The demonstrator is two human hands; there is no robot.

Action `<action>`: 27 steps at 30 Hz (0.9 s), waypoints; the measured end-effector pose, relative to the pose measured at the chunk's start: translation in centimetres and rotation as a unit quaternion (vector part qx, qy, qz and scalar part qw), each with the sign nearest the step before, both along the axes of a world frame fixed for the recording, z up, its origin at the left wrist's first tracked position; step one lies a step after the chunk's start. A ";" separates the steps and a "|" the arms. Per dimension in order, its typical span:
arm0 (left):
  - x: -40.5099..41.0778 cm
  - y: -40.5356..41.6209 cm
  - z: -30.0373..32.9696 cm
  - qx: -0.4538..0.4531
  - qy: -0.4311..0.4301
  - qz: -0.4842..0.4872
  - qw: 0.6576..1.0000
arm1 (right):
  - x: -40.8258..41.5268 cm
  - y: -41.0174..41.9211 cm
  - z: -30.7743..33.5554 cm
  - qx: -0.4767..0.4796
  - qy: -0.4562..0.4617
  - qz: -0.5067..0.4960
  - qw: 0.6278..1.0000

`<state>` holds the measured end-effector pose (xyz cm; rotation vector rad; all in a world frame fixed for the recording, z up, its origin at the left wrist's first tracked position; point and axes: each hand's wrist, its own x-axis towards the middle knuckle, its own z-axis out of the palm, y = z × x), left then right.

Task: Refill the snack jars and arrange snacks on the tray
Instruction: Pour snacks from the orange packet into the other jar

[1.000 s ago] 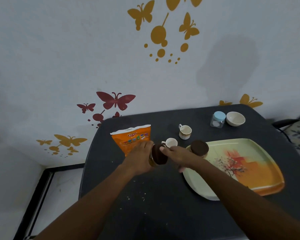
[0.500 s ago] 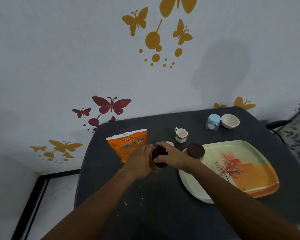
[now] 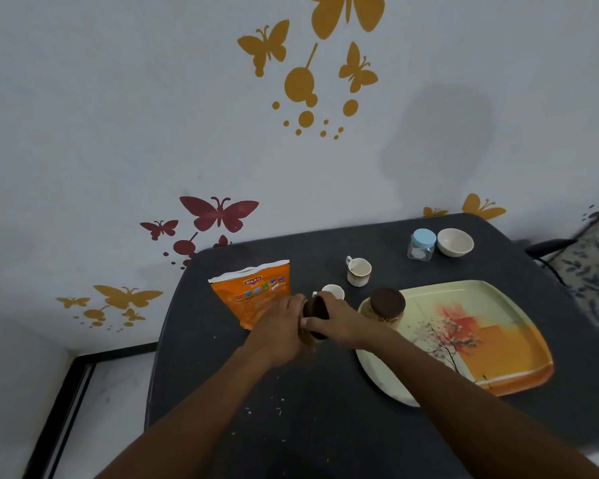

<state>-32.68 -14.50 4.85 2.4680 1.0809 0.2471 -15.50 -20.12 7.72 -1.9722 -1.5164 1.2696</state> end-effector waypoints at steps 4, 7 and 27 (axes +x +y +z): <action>0.0 -0.2 0.1 0.011 -0.025 0.011 1.000 | -0.8 -0.2 0.4 0.025 -0.053 0.004 0.998; -0.1 -0.5 0.0 0.019 -0.040 0.018 0.999 | -0.9 -0.3 0.7 0.024 -0.058 0.007 0.998; 1.3 -1.9 -0.7 -0.027 -0.104 -0.016 0.994 | 0.1 -3.1 -0.4 0.097 -0.166 -0.081 0.978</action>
